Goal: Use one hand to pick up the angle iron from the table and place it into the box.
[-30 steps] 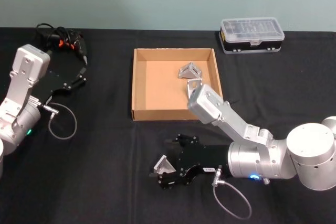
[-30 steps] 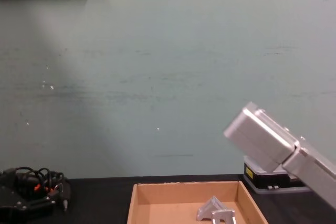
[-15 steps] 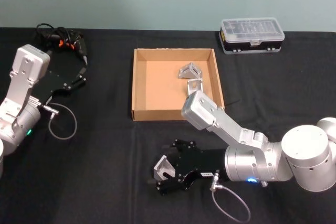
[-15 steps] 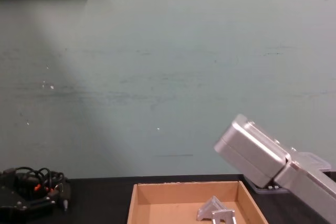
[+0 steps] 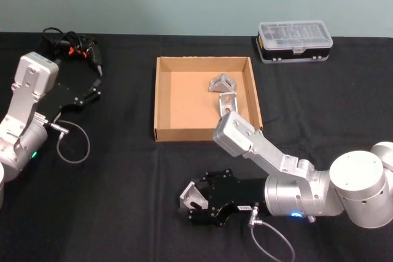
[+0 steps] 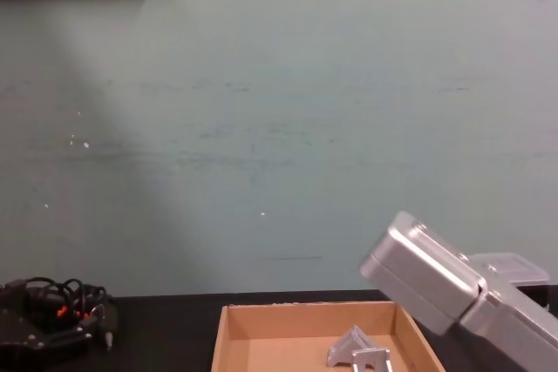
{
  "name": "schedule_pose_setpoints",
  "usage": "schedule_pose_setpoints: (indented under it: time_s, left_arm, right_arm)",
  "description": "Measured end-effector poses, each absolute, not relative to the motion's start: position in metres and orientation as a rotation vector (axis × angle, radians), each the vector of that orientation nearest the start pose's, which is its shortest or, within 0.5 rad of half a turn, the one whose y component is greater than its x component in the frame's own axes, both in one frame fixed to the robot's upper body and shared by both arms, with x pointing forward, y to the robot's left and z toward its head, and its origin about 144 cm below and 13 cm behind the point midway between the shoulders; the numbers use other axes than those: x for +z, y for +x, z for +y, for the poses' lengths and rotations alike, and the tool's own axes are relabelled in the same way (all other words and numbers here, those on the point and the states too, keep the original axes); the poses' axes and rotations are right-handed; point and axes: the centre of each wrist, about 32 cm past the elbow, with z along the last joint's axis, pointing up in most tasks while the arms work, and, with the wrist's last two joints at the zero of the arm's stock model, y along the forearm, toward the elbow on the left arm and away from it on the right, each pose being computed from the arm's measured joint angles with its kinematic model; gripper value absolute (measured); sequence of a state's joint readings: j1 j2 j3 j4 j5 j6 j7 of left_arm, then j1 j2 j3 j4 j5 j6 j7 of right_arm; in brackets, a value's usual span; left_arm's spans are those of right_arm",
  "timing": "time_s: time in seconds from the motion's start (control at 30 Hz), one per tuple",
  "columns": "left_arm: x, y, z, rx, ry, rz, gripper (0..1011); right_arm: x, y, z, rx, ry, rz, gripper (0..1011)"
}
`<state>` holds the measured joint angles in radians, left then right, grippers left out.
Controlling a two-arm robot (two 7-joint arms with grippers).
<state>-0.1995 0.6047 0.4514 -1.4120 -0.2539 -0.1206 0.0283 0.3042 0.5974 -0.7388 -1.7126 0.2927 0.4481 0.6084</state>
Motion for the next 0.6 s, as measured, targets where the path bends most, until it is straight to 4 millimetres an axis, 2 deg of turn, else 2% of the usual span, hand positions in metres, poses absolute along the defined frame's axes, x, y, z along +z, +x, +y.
schedule_pose_setpoints:
  time_s: [0.1, 0.13, 0.27, 0.43, 0.47, 0.5, 0.6]
  left_arm:
    - [1.1398, 0.4886, 0.3097, 1.248, 0.304, -0.285, 1000]
    - [1.1398, 0.4886, 0.3097, 1.248, 0.304, -0.285, 1000]
    - [1.1398, 0.4886, 0.3097, 1.248, 0.304, -0.285, 1000]
    - [1.1398, 0.4886, 0.3097, 1.248, 0.304, -0.285, 1000]
    - [1.1398, 0.4886, 0.3097, 1.248, 0.304, -0.285, 1000]
    - [1.1398, 0.4886, 0.3097, 1.248, 0.305, -0.285, 1000]
    - [1.1398, 0.4886, 0.3097, 1.248, 0.304, -0.285, 1000]
  right_arm:
    - [1.1905, 0.4609, -0.1909, -0.349, -0.585, 0.071, 624]
    - [1.1902, 0.4606, -0.1911, -0.350, -0.585, 0.072, 554]
    - [1.1902, 0.4604, -0.1908, -0.351, -0.585, 0.071, 457]
    - [1.1897, 0.4603, -0.1904, -0.352, -0.587, 0.070, 404]
    - [1.1895, 0.4603, -0.1903, -0.351, -0.587, 0.070, 375]
    - [1.1892, 0.4604, -0.1900, -0.352, -0.588, 0.070, 302]
    - [1.1891, 0.4604, -0.1897, -0.352, -0.588, 0.069, 203]
